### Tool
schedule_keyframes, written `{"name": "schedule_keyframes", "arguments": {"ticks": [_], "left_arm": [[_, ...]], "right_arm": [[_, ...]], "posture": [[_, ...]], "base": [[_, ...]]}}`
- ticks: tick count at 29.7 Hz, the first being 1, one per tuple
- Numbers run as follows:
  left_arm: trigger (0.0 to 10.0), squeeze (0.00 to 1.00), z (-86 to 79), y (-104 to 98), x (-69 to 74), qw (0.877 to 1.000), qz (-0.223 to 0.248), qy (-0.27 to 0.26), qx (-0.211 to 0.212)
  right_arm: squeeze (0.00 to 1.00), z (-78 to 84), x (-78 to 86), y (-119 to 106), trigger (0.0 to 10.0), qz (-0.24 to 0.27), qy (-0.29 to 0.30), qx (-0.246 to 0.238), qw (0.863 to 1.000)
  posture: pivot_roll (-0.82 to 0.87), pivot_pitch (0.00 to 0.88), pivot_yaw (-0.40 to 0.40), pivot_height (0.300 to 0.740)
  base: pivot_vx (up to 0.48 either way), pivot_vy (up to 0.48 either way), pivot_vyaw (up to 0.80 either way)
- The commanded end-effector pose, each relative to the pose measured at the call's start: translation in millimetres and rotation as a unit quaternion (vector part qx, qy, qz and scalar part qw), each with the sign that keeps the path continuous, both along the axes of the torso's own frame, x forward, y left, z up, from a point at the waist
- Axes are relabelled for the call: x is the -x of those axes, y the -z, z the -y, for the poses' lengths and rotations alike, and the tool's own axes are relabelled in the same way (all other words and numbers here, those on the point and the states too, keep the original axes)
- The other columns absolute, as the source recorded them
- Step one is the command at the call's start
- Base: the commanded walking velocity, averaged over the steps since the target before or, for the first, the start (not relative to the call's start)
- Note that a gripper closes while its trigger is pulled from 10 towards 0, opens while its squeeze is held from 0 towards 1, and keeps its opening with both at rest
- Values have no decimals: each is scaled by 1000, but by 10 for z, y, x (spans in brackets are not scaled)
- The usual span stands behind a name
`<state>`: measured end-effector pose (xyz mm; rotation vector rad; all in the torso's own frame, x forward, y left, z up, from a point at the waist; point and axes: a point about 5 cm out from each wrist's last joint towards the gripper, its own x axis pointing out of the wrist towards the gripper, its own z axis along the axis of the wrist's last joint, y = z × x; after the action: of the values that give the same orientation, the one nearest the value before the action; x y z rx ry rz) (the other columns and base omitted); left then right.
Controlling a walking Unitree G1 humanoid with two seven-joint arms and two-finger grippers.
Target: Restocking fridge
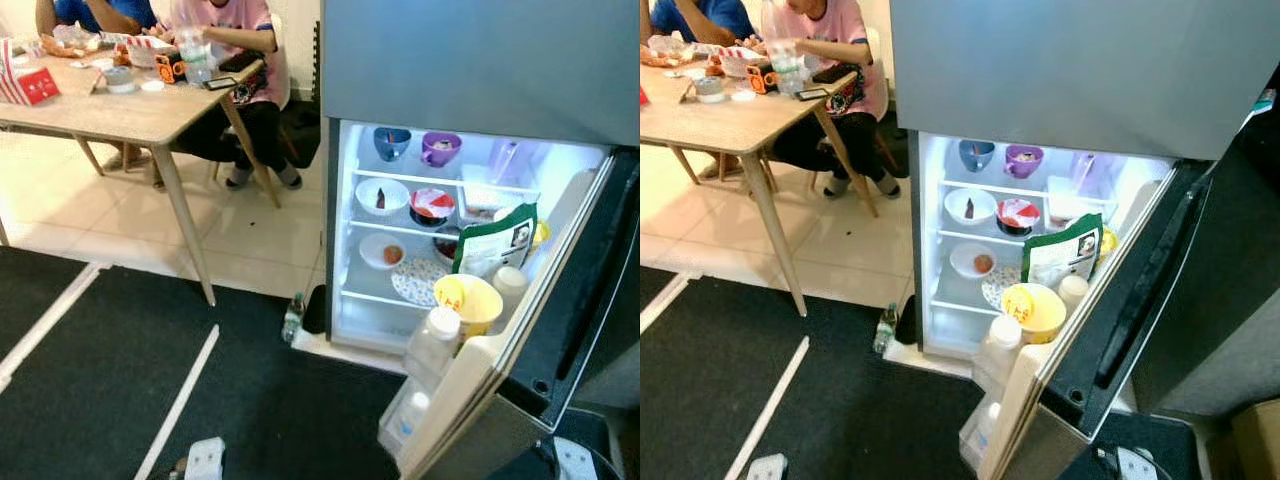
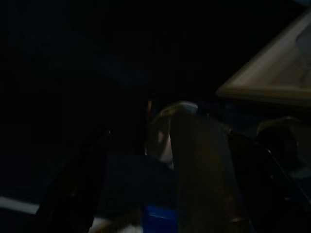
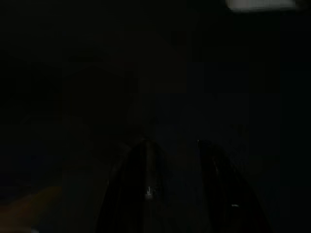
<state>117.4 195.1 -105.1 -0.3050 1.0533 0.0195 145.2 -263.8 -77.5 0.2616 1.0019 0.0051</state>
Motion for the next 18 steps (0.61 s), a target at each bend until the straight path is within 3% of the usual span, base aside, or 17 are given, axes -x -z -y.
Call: {"name": "schedule_keyframes", "arguments": {"ticks": [1,3,4,7,10,13,14,16,17,18], "left_arm": [[10000,0,-8,8,21,1000,-6,-7,1],[10000,0,-10,7,21,1000,-6,-11,2],[10000,0,-15,6,21,1000,-6,-12,3],[10000,0,-15,6,22,1000,-6,-12,4],[10000,0,-15,8,31,1000,-6,-12,6],[10000,0,-15,8,33,1000,-6,-13,7],[10000,0,-15,8,33,1000,-6,-13,7],[10000,0,-14,9,33,1000,-6,-14,7],[10000,0,-14,9,33,1000,-6,-14,7],[10000,0,-13,9,35,1000,-6,-15,7]], "right_arm": [[0,-72,-121,-45,10000,26,-39,-17,999],[0,-124,-195,-75,10000,39,-63,-32,997],[0,-306,-344,-152,10000,70,-133,-104,983],[0,-391,-405,-199,10000,83,-171,-141,972],[0,-585,-616,-382,10000,119,-273,-215,930],[0,-643,-786,-533,10000,147,-312,-240,907],[0,-643,-786,-533,10000,147,-312,-240,907],[0,-685,-893,-648,10000,165,-345,-257,888],[0,-685,-893,-648,10000,165,-345,-257,888],[0,-740,-941,-731,10000,171,-388,-274,863]], "posture": [[-54,0,5,740],[-54,0,5,740],[-53,0,5,740],[-53,0,5,740],[-53,0,5,740],[-48,0,4,740],[-48,0,4,740],[-46,0,4,740],[-46,0,4,740],[-46,0,4,740]], "base": [[0,0,0],[0,0,0],[0,0,0],[0,0,0],[0,0,0],[0,0,0],[0,0,0],[0,0,0],[0,0,0],[0,0,0]]}}
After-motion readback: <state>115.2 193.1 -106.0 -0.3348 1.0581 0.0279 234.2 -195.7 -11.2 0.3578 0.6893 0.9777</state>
